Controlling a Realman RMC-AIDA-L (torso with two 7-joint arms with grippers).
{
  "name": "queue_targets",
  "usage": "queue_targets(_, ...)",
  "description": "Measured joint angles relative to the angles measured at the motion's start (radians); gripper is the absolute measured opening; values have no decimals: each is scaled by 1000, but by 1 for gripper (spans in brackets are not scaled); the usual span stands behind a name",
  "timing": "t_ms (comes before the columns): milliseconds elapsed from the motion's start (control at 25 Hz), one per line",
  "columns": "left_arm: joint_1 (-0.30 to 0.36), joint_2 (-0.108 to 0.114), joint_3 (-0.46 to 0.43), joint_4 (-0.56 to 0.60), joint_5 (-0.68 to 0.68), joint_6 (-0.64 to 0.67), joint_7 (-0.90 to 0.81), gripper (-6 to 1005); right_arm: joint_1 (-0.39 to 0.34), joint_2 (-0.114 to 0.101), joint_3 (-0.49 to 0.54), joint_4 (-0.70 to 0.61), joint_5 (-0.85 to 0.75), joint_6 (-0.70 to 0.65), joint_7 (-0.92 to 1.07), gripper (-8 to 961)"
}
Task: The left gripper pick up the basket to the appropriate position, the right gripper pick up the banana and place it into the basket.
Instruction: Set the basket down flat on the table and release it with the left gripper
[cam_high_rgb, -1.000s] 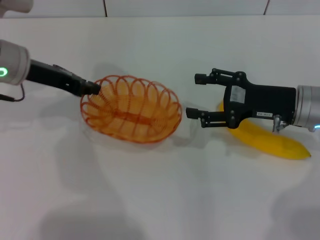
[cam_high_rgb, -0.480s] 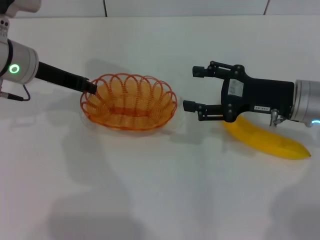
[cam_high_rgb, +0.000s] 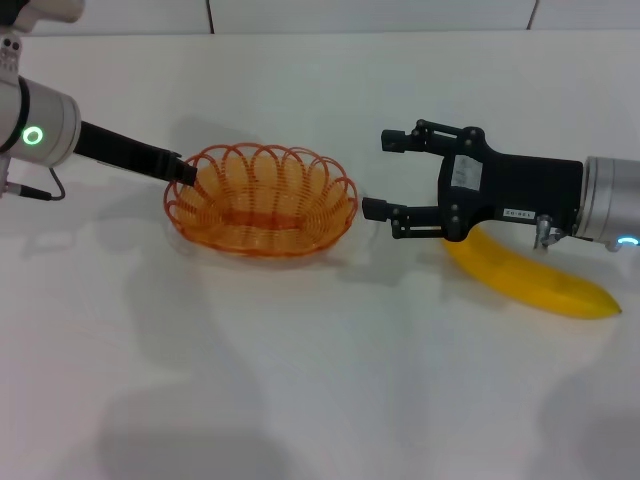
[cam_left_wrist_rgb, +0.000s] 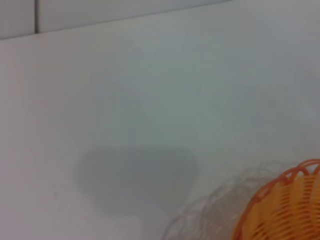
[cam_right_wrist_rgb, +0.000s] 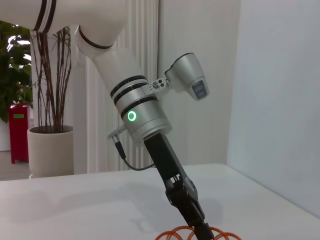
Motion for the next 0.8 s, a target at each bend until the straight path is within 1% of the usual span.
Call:
queue_targets(240, -1, -3, 2, 0, -1, -1, 0, 51, 0, 0, -1, 0, 0, 0, 0, 841)
queue_targets(440, -1, 1, 1, 1, -2, 1, -1, 54, -1, 0, -1, 0, 0, 0, 0, 840)
queue_targets(680, -2, 3, 2, 3, -2, 4, -4, 192, -2, 0, -1, 0, 0, -1, 0, 839)
queue_targets(800, -1, 3, 7, 14, 6, 4, -17, 191, -4, 0, -1, 0, 0, -2, 0, 839)
